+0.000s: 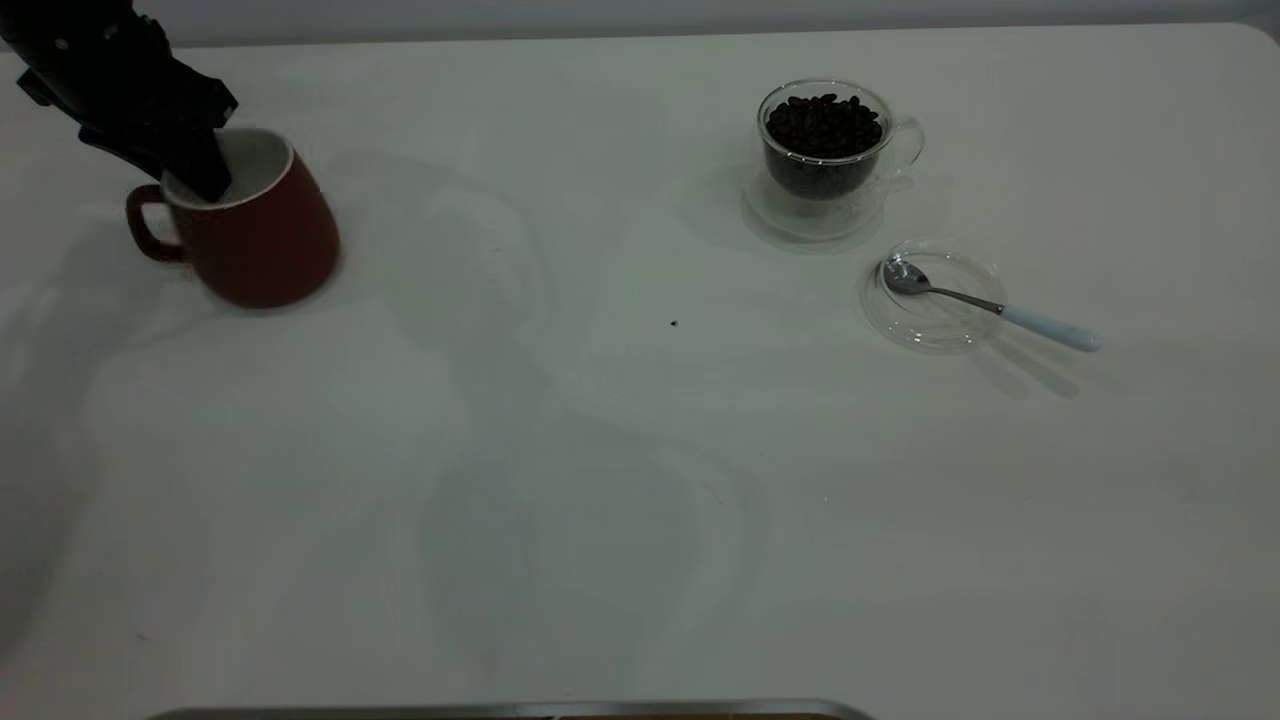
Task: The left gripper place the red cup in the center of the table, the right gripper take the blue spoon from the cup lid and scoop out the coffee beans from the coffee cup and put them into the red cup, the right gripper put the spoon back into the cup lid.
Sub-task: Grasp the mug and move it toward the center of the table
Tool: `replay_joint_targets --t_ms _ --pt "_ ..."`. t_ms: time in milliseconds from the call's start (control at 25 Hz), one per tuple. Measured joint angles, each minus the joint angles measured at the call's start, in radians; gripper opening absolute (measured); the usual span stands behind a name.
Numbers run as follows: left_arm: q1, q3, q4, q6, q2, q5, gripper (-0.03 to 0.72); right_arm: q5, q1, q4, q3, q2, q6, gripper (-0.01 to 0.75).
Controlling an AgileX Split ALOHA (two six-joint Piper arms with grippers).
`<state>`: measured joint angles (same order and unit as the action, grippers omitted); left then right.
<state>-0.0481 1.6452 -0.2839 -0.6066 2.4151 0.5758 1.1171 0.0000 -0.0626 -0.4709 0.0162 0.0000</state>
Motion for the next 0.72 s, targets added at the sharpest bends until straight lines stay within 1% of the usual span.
replay_joint_targets --t_ms 40,120,280,360,440,560,720 --pt "0.000 0.000 0.004 -0.001 0.000 -0.007 0.140 0.000 0.000 0.000 0.000 0.000 0.000 0.263" --pt "0.003 0.001 0.008 -0.001 0.002 -0.008 0.094 0.000 0.000 0.000 0.000 0.000 0.000 0.263" --pt "0.035 0.018 0.015 -0.002 0.002 0.005 0.094 0.000 0.000 0.000 0.000 0.000 0.000 0.263" --pt "0.067 0.053 0.019 -0.002 0.002 0.042 0.094 0.000 0.000 0.000 0.000 0.000 0.000 0.263" --pt "0.107 0.099 0.023 -0.002 0.002 0.088 0.094 0.000 0.000 0.000 0.000 0.000 0.000 0.263" --pt "0.194 0.173 0.076 0.035 0.002 0.124 0.094 0.000 0.000 -0.001 0.000 0.000 0.000 0.263" --pt "0.339 0.280 0.314 0.219 0.029 0.158 0.094 0.000 0.000 -0.001 0.000 0.000 0.000 0.263"
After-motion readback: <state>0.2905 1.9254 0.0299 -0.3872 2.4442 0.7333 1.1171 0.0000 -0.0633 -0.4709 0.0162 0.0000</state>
